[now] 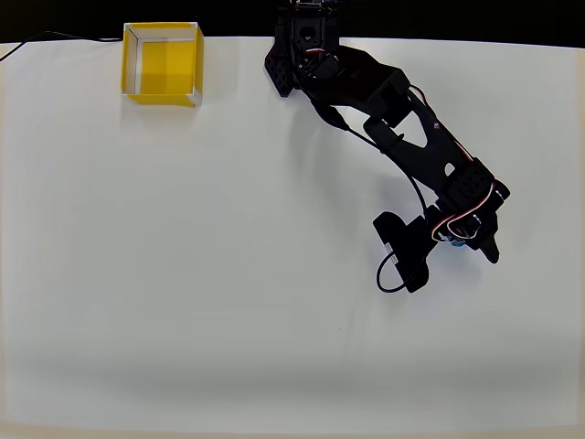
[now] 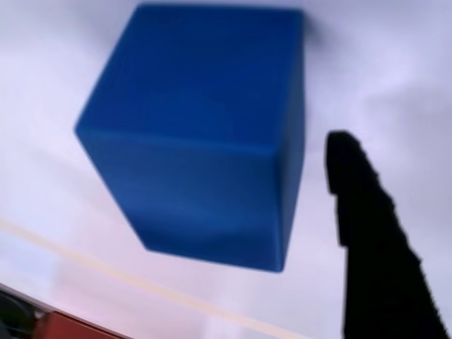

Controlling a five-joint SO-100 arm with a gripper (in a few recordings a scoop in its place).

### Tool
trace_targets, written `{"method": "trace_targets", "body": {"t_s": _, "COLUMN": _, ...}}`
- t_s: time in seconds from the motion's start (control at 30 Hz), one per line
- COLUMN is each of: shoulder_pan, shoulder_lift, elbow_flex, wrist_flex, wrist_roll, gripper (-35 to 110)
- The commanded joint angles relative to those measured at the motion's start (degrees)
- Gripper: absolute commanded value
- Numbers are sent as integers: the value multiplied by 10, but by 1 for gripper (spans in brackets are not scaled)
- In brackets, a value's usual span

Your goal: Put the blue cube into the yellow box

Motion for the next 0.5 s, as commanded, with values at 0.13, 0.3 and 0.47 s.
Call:
{"method": "trace_targets", "body": {"t_s": 0.13, "shoulder_pan": -22, "shoulder_lift": 7, "elbow_flex": -72, "wrist_flex": -4, "wrist_roll": 7, "gripper": 50}}
{"method": "trace_targets", "body": {"t_s": 0.3, "shoulder_pan": -24, "shoulder_lift": -7, "elbow_flex": -77, "wrist_flex": -8, "wrist_roll": 1, "gripper": 45}}
{"method": "trace_targets", "body": {"t_s": 0.47, "shoulder_pan": -21, "shoulder_lift": -14, "elbow_flex": -78, "wrist_flex": -12, "wrist_roll": -28, "gripper": 36}}
